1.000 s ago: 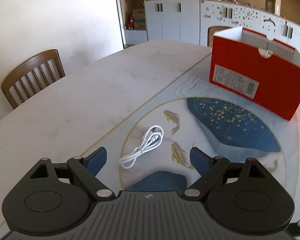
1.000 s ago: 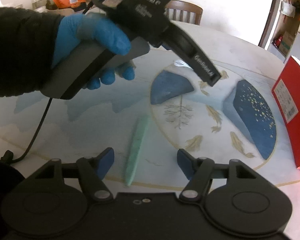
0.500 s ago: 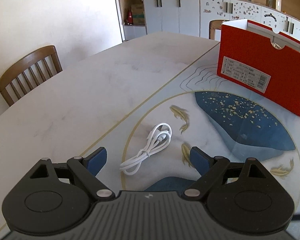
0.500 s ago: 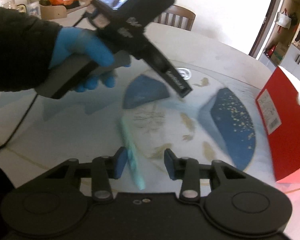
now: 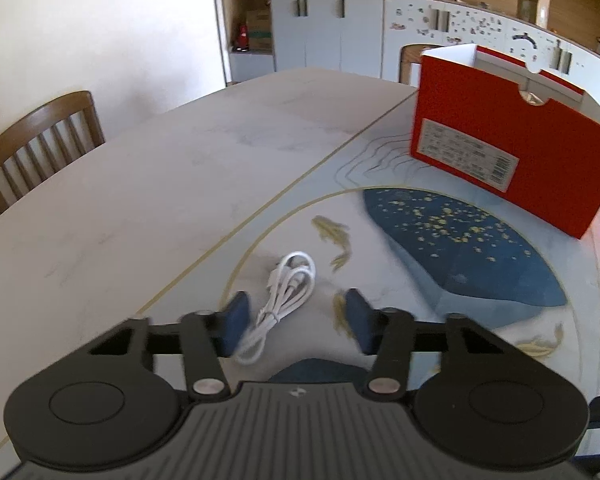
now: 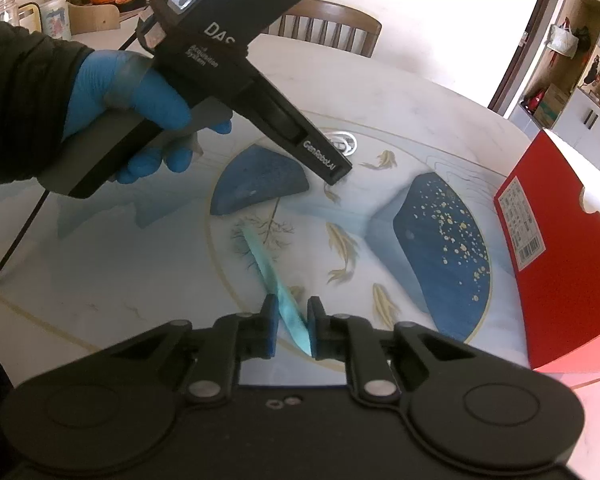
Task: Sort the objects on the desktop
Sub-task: 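Grasp the white USB cable with the left tool while the right tool grasps the green toothbrush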
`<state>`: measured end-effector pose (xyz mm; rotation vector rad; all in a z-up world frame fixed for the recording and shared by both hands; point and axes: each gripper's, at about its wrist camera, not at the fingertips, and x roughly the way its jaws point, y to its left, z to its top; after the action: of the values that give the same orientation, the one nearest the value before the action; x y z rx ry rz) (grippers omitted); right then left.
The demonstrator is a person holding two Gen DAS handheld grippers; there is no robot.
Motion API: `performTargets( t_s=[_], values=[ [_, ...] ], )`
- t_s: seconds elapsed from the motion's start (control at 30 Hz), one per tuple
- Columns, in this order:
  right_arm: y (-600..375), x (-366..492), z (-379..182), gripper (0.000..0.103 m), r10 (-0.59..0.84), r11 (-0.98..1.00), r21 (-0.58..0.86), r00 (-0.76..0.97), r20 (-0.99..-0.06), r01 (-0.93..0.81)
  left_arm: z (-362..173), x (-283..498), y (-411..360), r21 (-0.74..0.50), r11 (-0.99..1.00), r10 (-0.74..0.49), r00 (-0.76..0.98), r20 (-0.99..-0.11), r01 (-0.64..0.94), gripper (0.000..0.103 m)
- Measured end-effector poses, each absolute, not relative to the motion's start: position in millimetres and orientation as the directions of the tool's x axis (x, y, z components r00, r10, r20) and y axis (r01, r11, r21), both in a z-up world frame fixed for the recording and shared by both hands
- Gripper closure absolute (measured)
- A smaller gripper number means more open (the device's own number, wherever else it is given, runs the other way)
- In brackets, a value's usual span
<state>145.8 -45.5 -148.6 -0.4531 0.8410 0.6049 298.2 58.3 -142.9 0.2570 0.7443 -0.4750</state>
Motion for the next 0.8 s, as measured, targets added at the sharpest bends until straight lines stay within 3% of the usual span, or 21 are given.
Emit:
performTargets(
  t_s=[0.17,0.8],
  values=[
    [-49,145,-147,0.094,0.322,0.748,-0.113,0.506,-0.800,-0.654,-143,293,49,0.110,0.858,-0.295,0.656,-0.695,0.502,0.089],
    [-86,157,-118,0.095,0.312,0.820,-0.077,0.555,-0.771,-0.568,-117,273,54,0.102,0.891,-0.261,0.683,-0.682,0.442,0.091]
  ],
)
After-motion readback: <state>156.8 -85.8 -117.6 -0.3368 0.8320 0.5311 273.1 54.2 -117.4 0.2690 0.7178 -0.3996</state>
